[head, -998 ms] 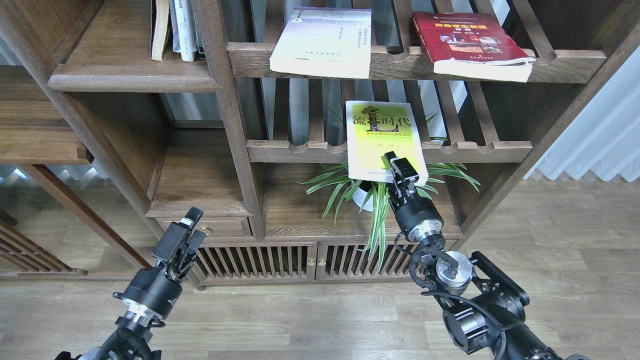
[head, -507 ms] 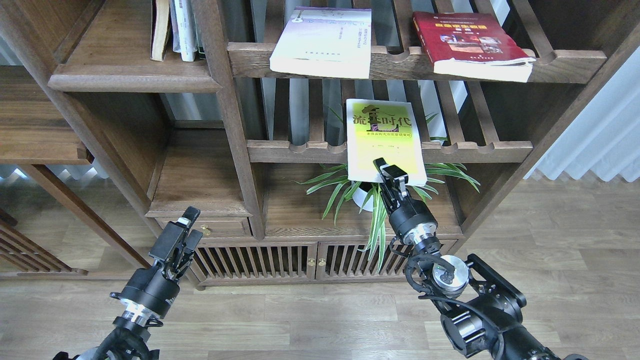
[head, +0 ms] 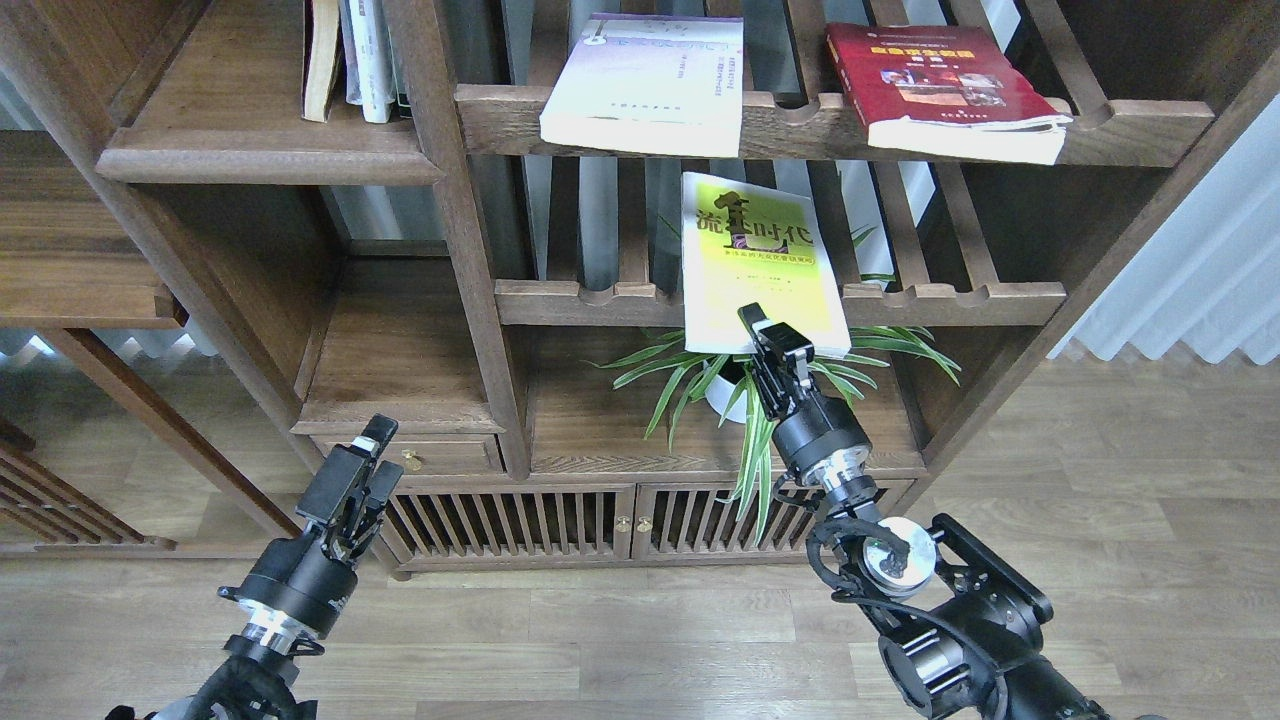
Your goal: Organize books on shelf
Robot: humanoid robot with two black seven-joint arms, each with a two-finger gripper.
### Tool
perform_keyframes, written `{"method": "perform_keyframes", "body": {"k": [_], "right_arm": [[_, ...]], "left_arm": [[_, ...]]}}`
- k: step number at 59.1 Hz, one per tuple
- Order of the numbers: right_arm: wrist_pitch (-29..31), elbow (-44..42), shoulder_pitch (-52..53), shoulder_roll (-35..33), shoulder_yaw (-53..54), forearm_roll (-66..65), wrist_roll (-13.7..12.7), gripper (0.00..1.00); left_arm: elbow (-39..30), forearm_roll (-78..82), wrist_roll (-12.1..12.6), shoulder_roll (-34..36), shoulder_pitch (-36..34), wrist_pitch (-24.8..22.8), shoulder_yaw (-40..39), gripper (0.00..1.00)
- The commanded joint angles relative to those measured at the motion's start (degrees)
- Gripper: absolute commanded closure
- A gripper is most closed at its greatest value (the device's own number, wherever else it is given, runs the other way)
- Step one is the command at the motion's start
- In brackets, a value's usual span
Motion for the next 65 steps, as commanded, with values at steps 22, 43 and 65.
{"method": "perform_keyframes", "body": {"k": [22,43,65], "right_arm": [[0.48,4.8,-6.23,0.0,-6.47,-1.33,-4.12,0.95],[0.48,4.8,-8.95,0.0,-9.99,-3.0,-8.16,0.95],[0.48,6.29,-11.76,0.0,-12.19,-5.11,-8.69,0.95]], "left_arm": [[-1.0,-14.22,1.18,4.46,-1.04,0.0,3.12,0.0],[-2.4,-21.78,3.82,24.07,-2.09,0.0,10.06,0.0],[-0.82,-21.88,3.91,27.16,-3.33,0.0,14.73,0.0]]}}
